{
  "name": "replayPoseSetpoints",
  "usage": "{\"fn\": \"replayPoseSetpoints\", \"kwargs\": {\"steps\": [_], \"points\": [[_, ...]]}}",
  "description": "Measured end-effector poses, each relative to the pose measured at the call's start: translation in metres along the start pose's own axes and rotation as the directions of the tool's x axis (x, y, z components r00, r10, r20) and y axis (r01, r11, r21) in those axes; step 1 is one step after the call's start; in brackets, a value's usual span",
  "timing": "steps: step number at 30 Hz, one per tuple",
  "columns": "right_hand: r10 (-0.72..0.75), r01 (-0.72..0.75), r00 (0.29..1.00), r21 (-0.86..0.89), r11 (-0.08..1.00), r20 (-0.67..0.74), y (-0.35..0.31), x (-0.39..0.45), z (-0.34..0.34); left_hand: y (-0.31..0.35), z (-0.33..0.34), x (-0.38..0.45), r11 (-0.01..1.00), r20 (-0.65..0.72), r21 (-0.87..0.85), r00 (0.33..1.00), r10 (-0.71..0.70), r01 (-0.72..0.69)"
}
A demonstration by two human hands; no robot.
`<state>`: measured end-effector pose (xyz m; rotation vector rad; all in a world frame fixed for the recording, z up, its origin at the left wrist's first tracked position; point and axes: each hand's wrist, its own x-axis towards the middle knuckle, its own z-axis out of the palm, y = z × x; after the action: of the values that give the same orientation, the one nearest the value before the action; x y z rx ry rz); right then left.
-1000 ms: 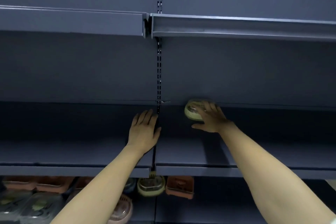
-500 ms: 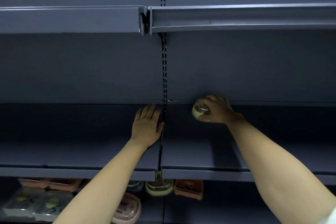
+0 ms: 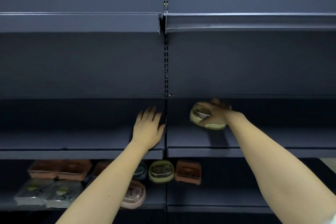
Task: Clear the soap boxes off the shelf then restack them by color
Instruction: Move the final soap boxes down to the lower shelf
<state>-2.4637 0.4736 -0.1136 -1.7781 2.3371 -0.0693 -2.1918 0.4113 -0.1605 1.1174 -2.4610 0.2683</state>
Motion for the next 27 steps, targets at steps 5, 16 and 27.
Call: {"fn": "replayPoseSetpoints", "kwargs": {"steps": [5,16,27], "points": [[-0.058,0.059,0.994,0.001,0.998,-0.097,-0.029,-0.049,0.019,0.002,-0.015,-0.037,0.999,0.008,0.009,0.999,0.047,-0.047],[-0.171,0.146,0.91,-0.094,0.985,-0.379,-0.066,-0.179,0.1,0.018,-0.032,-0.129,0.989,0.002,0.008,0.989,0.148,-0.148],[-0.187,0.168,0.962,-0.105,0.98,-0.198,-0.085,-0.203,0.181,0.001,-0.004,-0.202,0.989,0.109,-0.074,0.985,0.132,-0.125]]}}
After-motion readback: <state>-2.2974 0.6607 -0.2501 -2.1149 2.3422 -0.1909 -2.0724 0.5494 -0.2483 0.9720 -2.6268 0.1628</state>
